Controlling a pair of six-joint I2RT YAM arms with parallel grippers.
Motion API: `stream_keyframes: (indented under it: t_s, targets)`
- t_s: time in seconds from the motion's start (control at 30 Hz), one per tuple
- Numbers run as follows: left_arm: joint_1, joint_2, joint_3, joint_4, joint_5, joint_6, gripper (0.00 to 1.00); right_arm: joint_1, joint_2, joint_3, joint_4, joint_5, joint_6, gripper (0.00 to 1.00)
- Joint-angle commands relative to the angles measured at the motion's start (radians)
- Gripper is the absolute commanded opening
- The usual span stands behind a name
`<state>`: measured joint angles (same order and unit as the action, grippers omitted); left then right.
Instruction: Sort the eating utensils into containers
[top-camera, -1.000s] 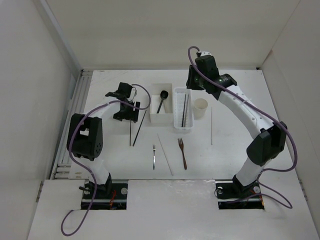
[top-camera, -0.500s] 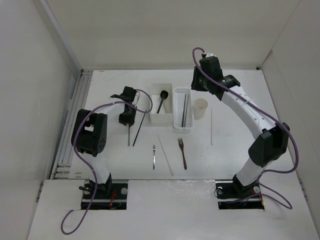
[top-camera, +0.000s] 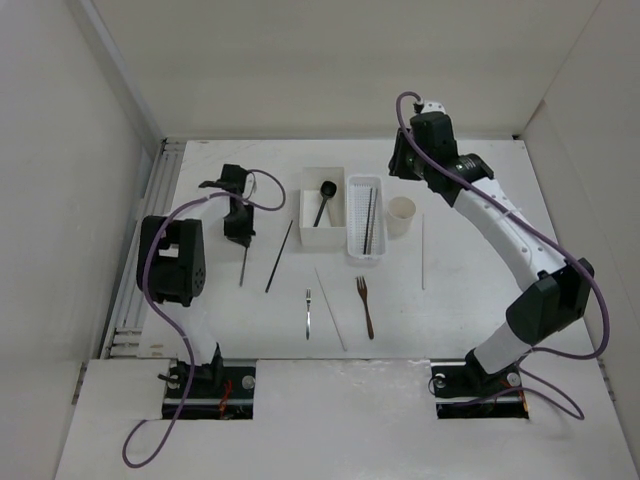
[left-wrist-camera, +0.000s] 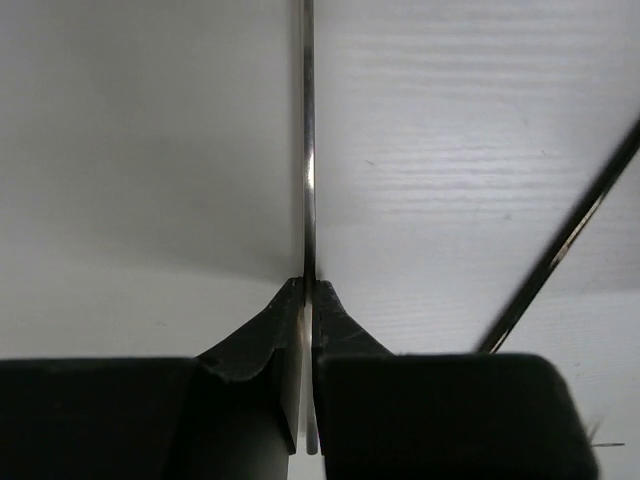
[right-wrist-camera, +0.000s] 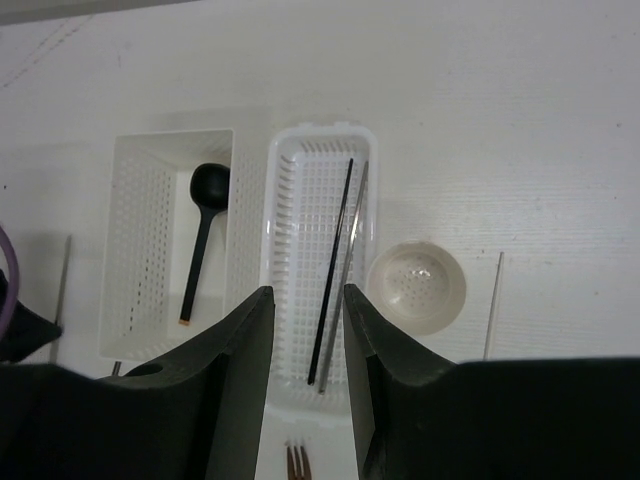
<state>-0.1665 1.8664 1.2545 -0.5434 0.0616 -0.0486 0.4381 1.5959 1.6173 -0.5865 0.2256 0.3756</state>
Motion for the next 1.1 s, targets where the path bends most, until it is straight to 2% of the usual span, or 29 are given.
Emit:
stream_keyframes:
  t_s: [0.0, 0.23, 0.3, 0.37, 0.4, 0.43, 0.57, 0.67, 0.77, 0.97, 1.07]
  targets:
    - [0.053, -0.061, 0.100, -0.035, 0.081, -0.030, 0.00, 0.007, -0.030, -0.029, 0.085, -0.043, -0.026, 0.39]
    - [0.053, -0.177, 0.143, -0.015, 0.164, -0.092, 0.00, 0.051, -0.008, -0.030, 0.161, -0.175, -0.111, 0.41]
    - [0.053, -0.196, 0.178, -0.015, 0.194, -0.092, 0.00, 0.082, -0.008, -0.030, 0.221, -0.303, -0.159, 0.44]
    - [0.053, -0.220, 0.256, -0.015, 0.204, -0.092, 0.00, 0.103, 0.015, -0.030, 0.276, -0.412, -0.213, 0.58]
    - [0.044, -0.220, 0.284, 0.006, 0.204, -0.102, 0.00, 0.120, 0.024, -0.030, 0.342, -0.531, -0.213, 0.67]
    - [0.044, -0.234, 0.336, 0.020, 0.204, -0.114, 0.00, 0.120, 0.036, -0.014, 0.371, -0.580, -0.213, 0.80]
    - [0.012, -0.246, 0.468, 0.051, 0.263, -0.152, 0.00, 0.192, 0.159, 0.128, 0.418, -0.675, -0.224, 0.93]
    - [-0.013, -0.246, 0.511, 0.051, 0.325, -0.195, 0.00, 0.229, 0.277, 0.254, 0.427, -0.787, -0.233, 0.92]
    - [-0.033, -0.256, 0.520, 0.051, 0.336, -0.226, 0.00, 0.238, 0.364, 0.326, 0.438, -0.821, -0.183, 0.89]
    - [-0.051, -0.265, 0.520, 0.071, 0.325, -0.226, 0.00, 0.248, 0.397, 0.337, 0.499, -0.852, -0.141, 0.85]
    - [-0.051, -0.265, 0.520, 0.071, 0.325, -0.237, 0.00, 0.248, 0.417, 0.346, 0.499, -0.824, -0.121, 0.74]
